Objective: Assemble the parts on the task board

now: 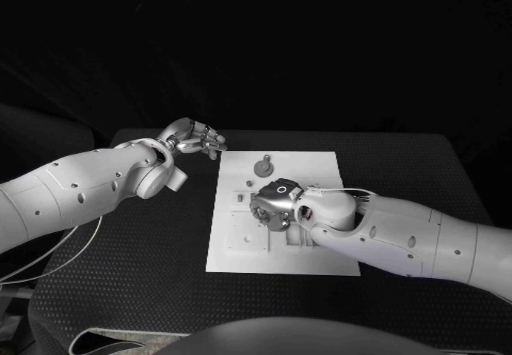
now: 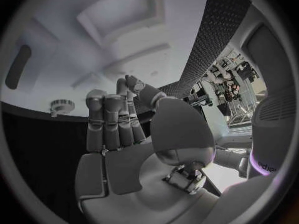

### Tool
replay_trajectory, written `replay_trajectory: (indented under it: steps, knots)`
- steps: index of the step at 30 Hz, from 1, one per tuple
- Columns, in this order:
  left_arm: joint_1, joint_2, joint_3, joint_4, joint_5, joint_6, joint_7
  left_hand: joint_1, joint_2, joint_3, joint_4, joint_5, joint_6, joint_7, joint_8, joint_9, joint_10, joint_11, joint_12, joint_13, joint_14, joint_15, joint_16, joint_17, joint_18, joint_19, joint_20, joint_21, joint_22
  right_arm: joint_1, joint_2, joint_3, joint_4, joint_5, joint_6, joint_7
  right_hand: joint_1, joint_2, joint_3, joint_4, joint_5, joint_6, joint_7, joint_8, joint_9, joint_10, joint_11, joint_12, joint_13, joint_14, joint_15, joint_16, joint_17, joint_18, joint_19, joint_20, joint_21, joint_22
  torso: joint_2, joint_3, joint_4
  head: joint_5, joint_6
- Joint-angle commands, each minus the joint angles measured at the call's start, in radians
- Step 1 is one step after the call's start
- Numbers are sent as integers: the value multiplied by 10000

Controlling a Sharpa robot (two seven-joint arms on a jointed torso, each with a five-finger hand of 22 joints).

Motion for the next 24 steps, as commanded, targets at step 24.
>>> replay_trajectory:
  steps: [24]
  knots:
    - [27,41,9,0,80,44,62,-74,-38,-73,0,-12,-16,-23,55,-22,9,-60,48,-37,-47,55,-73,42,94,14,33,-65,-6,-127,148,-34,-200,34,205,103,-89,38,47,15,33,157,62,39,19,78,-17,6,-12,11,-54,-58,-9,966,1,-86,35,156,-3,9,1,-9,-25]
